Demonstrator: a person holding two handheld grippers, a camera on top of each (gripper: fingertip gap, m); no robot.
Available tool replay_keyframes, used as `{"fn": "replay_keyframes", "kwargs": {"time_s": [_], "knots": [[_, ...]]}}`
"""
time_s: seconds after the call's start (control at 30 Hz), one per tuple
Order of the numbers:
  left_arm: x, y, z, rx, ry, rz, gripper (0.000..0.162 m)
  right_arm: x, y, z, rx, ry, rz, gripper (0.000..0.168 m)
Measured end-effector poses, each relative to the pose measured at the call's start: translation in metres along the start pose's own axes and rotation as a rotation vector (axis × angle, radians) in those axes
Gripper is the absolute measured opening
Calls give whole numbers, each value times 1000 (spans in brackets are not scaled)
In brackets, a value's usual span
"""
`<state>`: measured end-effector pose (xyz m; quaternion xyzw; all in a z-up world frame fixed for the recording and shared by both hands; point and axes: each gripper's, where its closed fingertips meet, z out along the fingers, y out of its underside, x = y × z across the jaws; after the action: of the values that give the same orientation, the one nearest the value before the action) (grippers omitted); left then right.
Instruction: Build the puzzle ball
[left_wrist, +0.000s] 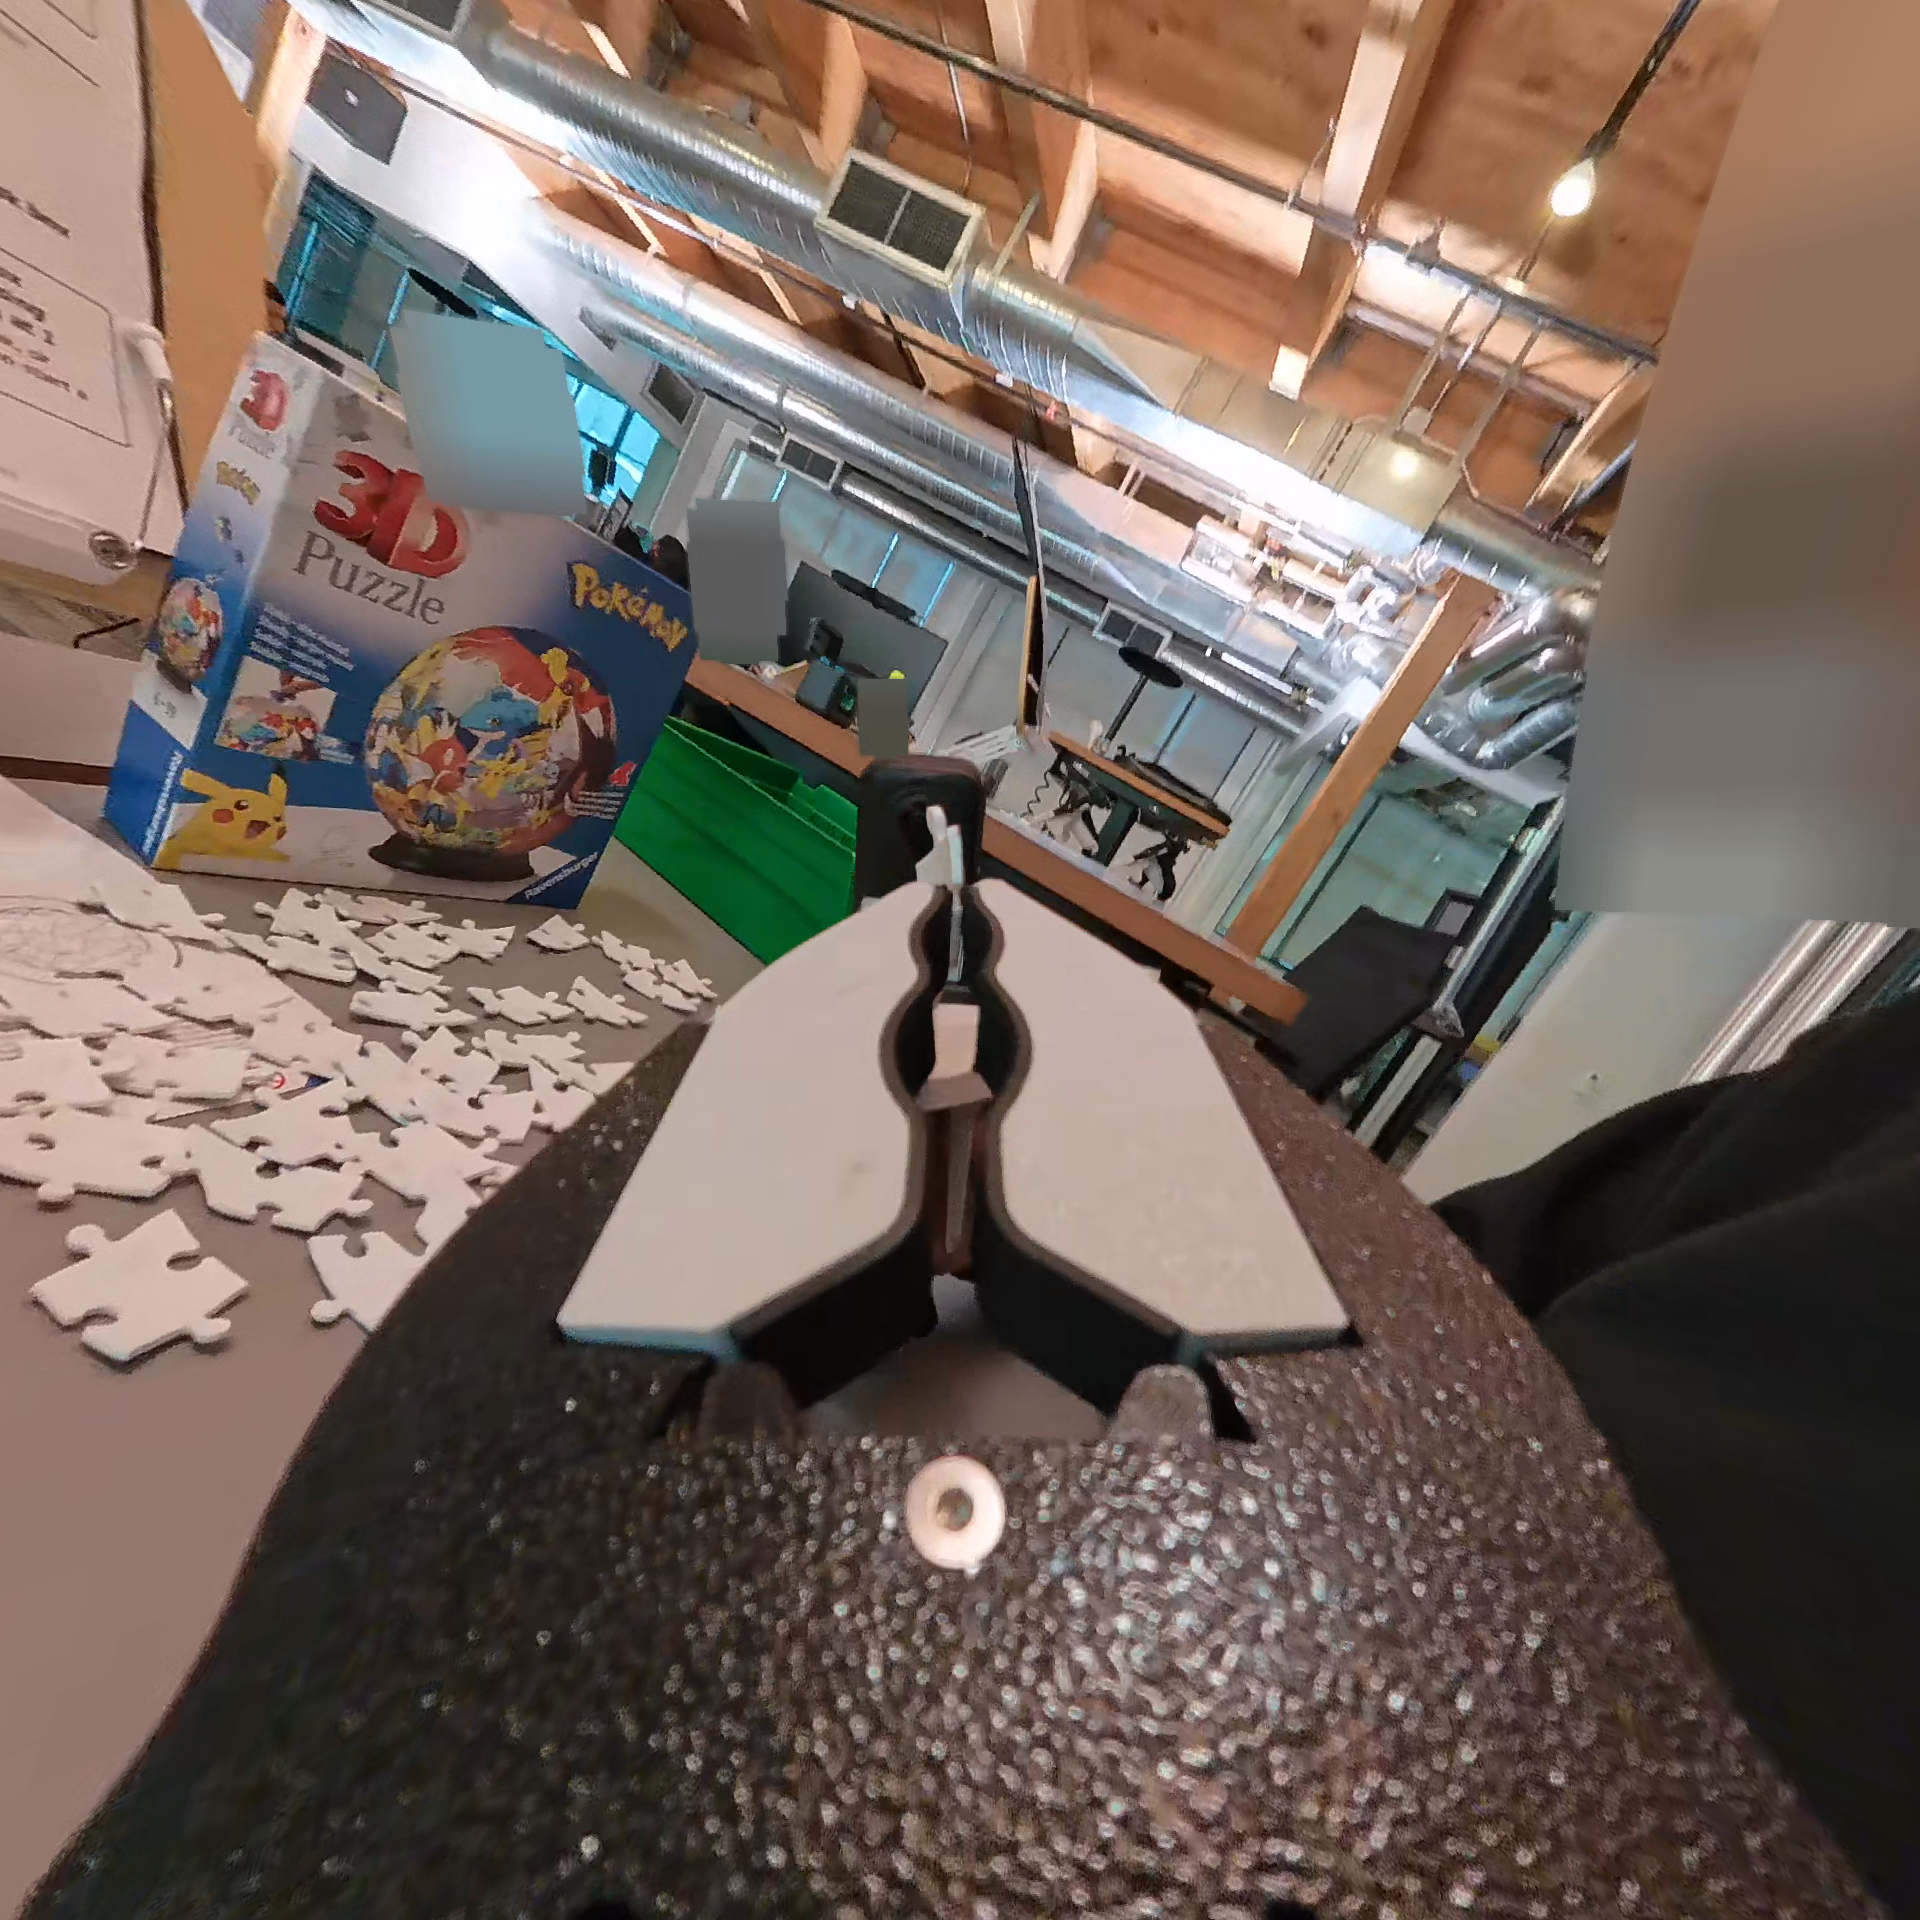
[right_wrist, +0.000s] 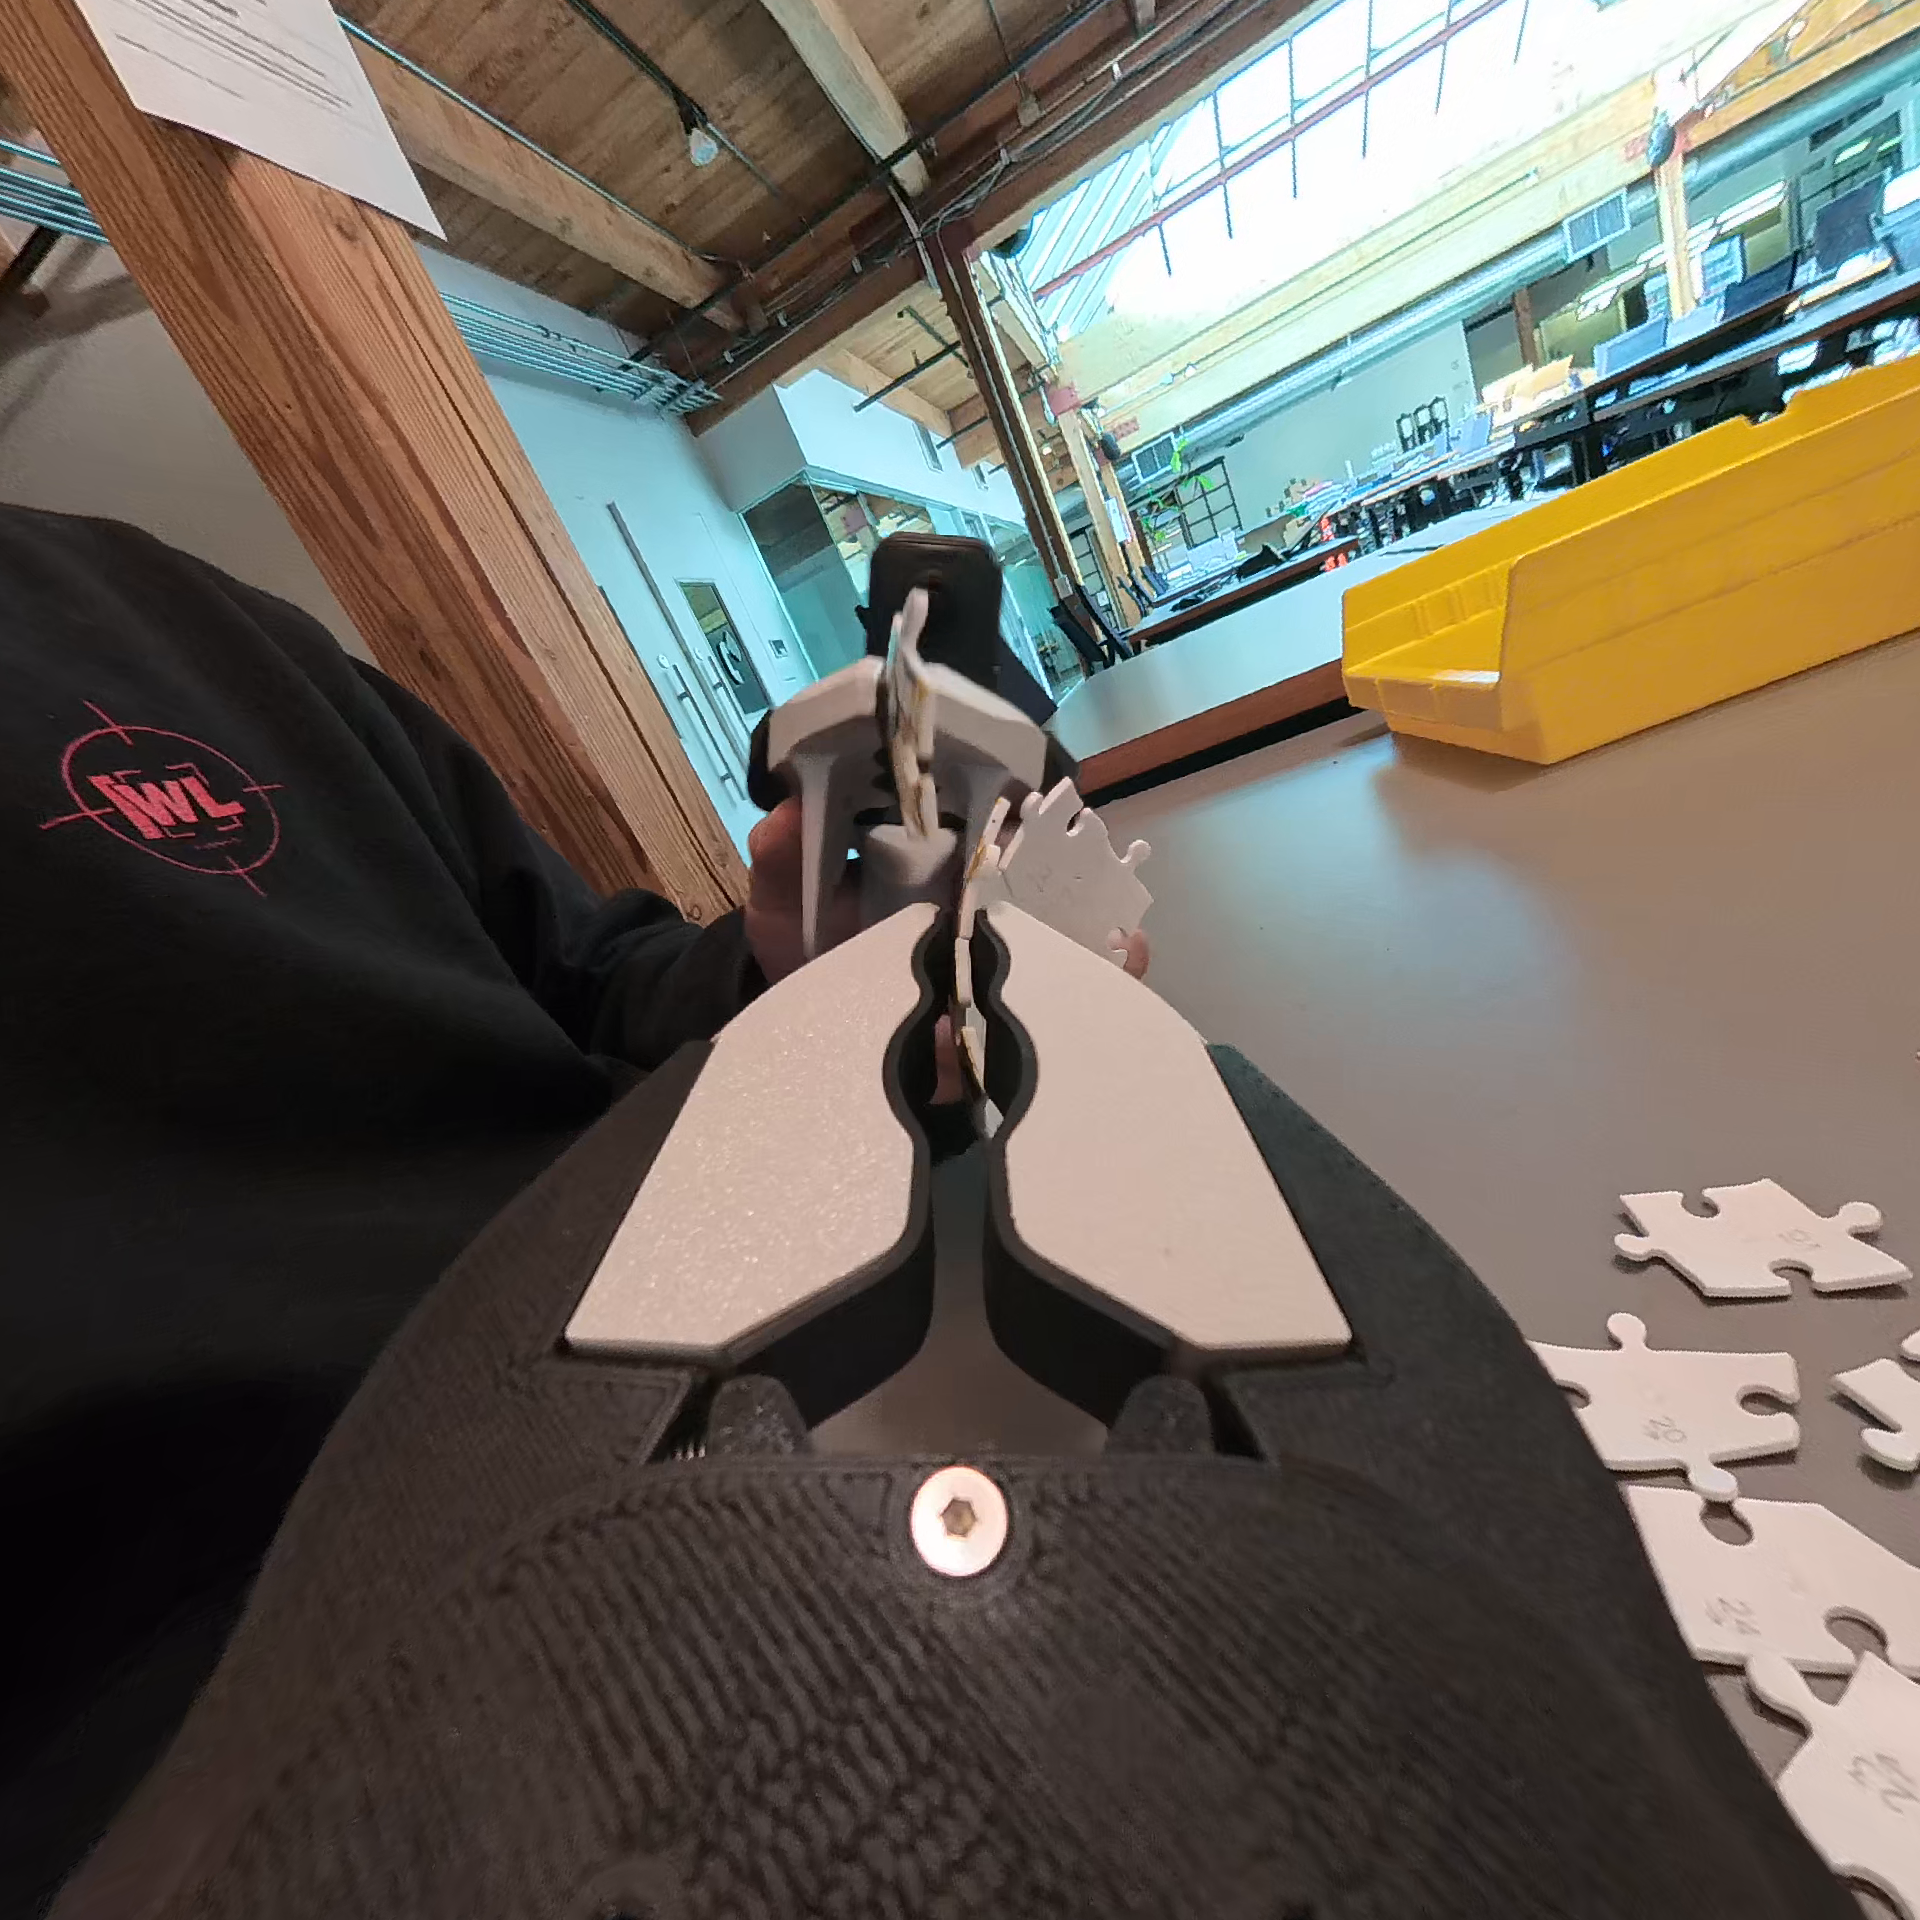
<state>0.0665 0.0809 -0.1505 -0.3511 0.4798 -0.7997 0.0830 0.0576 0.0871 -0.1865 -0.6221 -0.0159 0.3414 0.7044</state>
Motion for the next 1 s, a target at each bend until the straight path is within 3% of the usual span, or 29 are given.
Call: {"fn": "replay_keyframes", "kwargs": {"time_s": [0.5, 0.7, 1.0], "knots": [[-11, 20, -6, -256, -188, 413, 1, 6, 0, -6, -30, 55, -48, 3], [-20, 31, -14, -438, -264, 559, 15, 6, 5, -2, -68, 64, -61, 3], [-23, 24, -14, -467, -329, 719, 11, 6, 5, -2, -77, 71, -66, 3]]}}
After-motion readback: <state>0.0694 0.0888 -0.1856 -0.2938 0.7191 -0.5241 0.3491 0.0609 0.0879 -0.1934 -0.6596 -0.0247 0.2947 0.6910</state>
